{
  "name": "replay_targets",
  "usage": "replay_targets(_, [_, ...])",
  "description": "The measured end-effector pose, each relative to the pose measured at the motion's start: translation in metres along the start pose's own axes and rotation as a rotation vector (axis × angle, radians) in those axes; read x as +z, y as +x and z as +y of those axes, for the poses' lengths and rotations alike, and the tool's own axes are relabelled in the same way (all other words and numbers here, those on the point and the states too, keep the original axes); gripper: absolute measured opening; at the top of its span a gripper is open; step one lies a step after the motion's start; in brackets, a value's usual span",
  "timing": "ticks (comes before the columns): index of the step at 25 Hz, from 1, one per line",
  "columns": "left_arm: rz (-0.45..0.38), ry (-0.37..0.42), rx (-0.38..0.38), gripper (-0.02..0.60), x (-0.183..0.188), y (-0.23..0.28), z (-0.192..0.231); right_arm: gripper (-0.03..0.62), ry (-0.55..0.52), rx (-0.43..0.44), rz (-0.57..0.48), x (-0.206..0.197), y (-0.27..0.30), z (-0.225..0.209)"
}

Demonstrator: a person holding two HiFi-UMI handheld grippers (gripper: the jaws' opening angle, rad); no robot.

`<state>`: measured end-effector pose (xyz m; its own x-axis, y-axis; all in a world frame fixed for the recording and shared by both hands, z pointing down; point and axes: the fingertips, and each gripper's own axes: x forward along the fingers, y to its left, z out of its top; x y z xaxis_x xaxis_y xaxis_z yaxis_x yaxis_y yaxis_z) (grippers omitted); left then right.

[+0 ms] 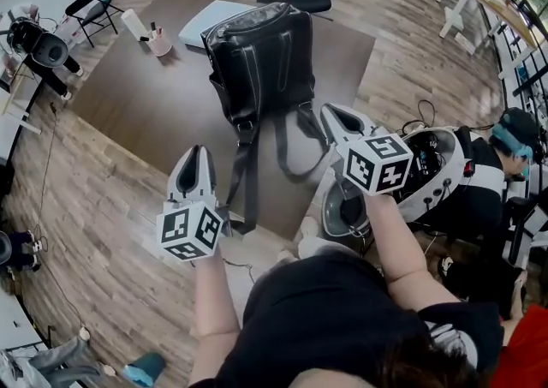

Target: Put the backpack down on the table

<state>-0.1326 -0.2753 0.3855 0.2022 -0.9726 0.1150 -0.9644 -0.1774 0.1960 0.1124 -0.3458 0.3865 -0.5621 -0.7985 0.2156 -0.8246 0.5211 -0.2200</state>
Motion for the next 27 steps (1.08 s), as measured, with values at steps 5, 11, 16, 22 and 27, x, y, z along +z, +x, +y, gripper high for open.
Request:
replay_targets(5, [0.022,-0.005,0.0,0.06,-0.007,-0.004,0.002,0.017,-0.002,-0.015,0.012,-0.002,-0.008,-0.005])
replay_targets(11, [0.032,-0.002,-0.015,0.06,-0.008,-0.007,-0.004,0.017,0.008,-0.021,0.011,-0.004,-0.013,-0.003])
replay_targets(16, [0.043,-0.002,-0.021,0.057,-0.011,-0.011,-0.008,0.017,0.009,-0.014,0.023,-0.007,-0.016,0.0])
replay_targets(22, [0.064,-0.006,-0.024,0.055,-0.015,-0.014,-0.013,0.017,0.002,-0.007,0.028,-0.008,-0.021,0.005])
replay_targets(27, [0.073,-0.016,-0.025,0.054,-0.02,-0.015,-0.015,0.017,0.0,0.0,0.037,-0.012,-0.022,0.006])
